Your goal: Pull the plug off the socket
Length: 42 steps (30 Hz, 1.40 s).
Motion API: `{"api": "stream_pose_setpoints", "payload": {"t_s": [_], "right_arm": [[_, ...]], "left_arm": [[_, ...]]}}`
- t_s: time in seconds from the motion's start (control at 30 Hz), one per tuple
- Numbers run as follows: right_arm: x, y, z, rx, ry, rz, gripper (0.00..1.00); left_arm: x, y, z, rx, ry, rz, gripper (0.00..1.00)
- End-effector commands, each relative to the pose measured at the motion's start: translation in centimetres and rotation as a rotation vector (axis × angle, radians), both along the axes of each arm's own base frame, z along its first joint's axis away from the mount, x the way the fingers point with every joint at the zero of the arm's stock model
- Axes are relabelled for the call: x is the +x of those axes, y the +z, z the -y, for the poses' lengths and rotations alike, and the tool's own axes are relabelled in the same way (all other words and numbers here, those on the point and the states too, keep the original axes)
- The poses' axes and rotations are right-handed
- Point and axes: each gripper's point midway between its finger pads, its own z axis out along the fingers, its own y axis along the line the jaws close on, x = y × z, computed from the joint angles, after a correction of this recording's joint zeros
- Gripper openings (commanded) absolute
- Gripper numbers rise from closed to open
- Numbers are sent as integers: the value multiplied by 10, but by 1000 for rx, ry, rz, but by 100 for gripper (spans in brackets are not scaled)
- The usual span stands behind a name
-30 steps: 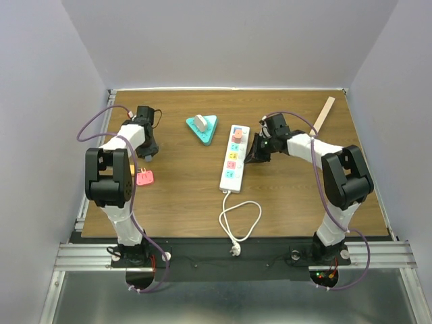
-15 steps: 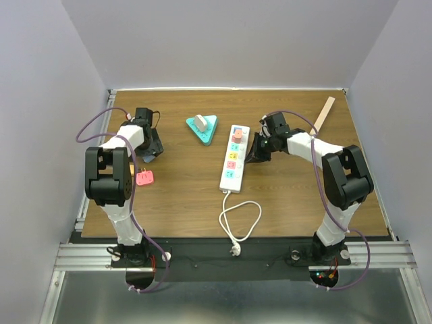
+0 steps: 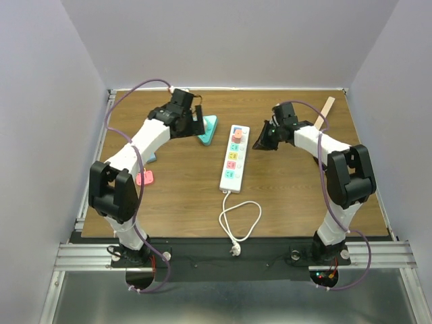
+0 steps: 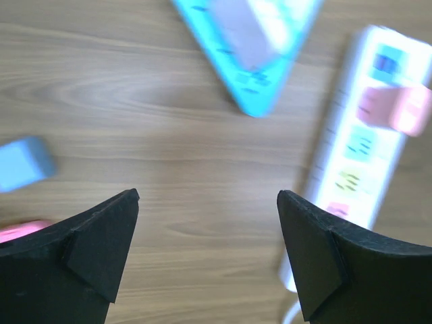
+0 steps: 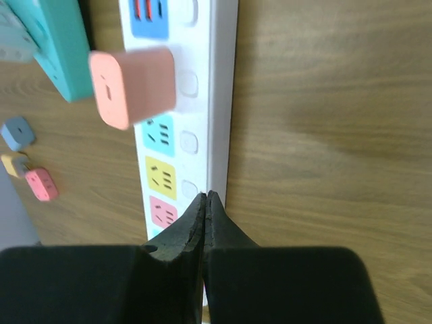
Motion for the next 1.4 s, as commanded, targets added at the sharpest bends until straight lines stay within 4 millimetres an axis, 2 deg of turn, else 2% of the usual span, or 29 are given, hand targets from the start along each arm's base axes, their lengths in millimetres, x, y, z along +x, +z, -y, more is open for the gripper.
{"api": "stream_pose_setpoints", "payload": {"t_s": [0.0, 0.07, 0.1, 0.13, 0.17, 0.2, 0.23, 0.27, 0.3, 0.33, 0.37, 0.4, 0.43, 0.47, 0.53, 0.57, 0.8, 1.17, 1.33, 1.37], "right_arm": [[24, 30, -5, 46, 11, 82, 0], [19, 26, -15, 93, 47, 47, 0], [18, 23, -18, 108, 53, 30, 0], [16, 21, -20, 124, 62, 19, 0], [15, 21, -27, 165, 91, 18, 0], [13, 22, -31, 191, 107, 20, 0], [9, 23, -38, 238, 135, 16, 0], [7, 22, -41, 261, 147, 11, 0], [7, 23, -44, 288, 150, 5, 0], [5, 22, -46, 306, 158, 1, 0], [4, 23, -49, 329, 173, 5, 0], [3, 20, -51, 339, 178, -5, 0], [2, 19, -54, 367, 188, -16, 0], [-2, 14, -56, 382, 195, -33, 0], [-6, 8, -58, 404, 199, -61, 0], [-9, -1, -57, 402, 193, -77, 0], [-21, -20, -56, 413, 196, -125, 0], [-33, -35, -55, 415, 200, -161, 1], [-32, -37, -56, 417, 202, -167, 0], [-33, -38, -56, 418, 204, -168, 0]], "left_arm": [[-6, 14, 48, -99, -80, 13, 95], [-1, 25, 73, -112, -129, 43, 95], [3, 14, 81, -95, -144, 24, 95], [11, 26, 89, -96, -160, 55, 95], [13, 13, 99, -70, -174, 27, 95], [18, 11, 104, -60, -182, 28, 95], [25, 23, 111, -59, -197, 54, 95], [28, 23, 119, -52, -212, 56, 95], [38, 21, 128, -50, -221, 61, 95], [36, 8, 130, -32, -233, 35, 95], [42, 19, 139, -39, -251, 59, 96], [46, 7, 146, -32, -265, 42, 95], [51, 16, 153, -45, -273, 63, 96], [53, 6, 160, -42, -298, 50, 96], [57, 7, 171, -57, -330, 66, 96], [58, -2, 174, -52, -343, 52, 96], [57, -34, 191, -34, -401, 15, 96], [62, -55, 209, -17, -463, 24, 96], [63, -65, 212, -2, -458, 17, 88], [63, -65, 212, 1, -454, 19, 80]]}}
